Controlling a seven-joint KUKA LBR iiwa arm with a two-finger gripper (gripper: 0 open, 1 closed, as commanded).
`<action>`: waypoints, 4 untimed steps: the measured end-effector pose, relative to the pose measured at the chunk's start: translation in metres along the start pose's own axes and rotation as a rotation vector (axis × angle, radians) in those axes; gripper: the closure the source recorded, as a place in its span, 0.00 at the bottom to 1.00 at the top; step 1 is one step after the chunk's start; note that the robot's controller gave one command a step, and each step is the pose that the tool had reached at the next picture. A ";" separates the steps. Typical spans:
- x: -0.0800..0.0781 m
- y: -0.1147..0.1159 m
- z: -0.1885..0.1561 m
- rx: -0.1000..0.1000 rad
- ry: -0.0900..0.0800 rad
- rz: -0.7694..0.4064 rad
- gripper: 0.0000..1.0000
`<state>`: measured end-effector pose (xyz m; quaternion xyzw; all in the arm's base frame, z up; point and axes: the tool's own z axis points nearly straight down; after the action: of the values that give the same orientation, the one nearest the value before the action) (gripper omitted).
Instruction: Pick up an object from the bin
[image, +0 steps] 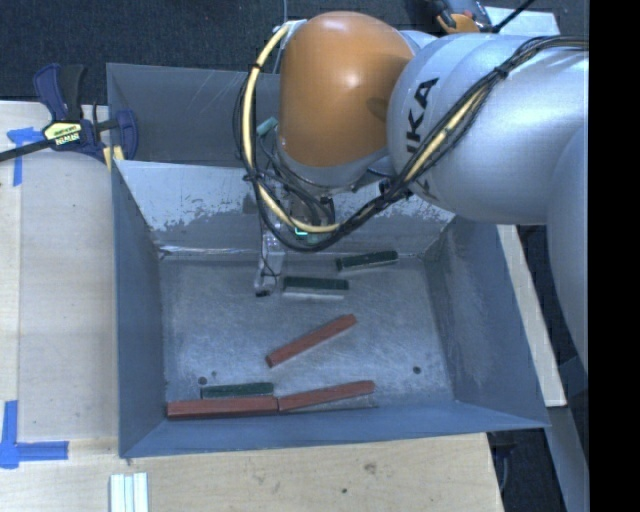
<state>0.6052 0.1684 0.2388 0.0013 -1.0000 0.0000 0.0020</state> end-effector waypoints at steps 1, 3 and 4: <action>-0.002 -0.001 -0.004 -0.001 -0.008 0.002 0.00; 0.047 -0.056 0.079 0.000 -0.008 -0.279 0.00; 0.053 -0.075 0.104 0.002 -0.005 -0.313 0.00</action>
Offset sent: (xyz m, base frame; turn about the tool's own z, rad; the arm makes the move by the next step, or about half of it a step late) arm -0.0500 -0.0304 -0.1021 -0.1543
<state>0.5522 0.0933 0.1351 0.1569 -0.9876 0.0008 -0.0004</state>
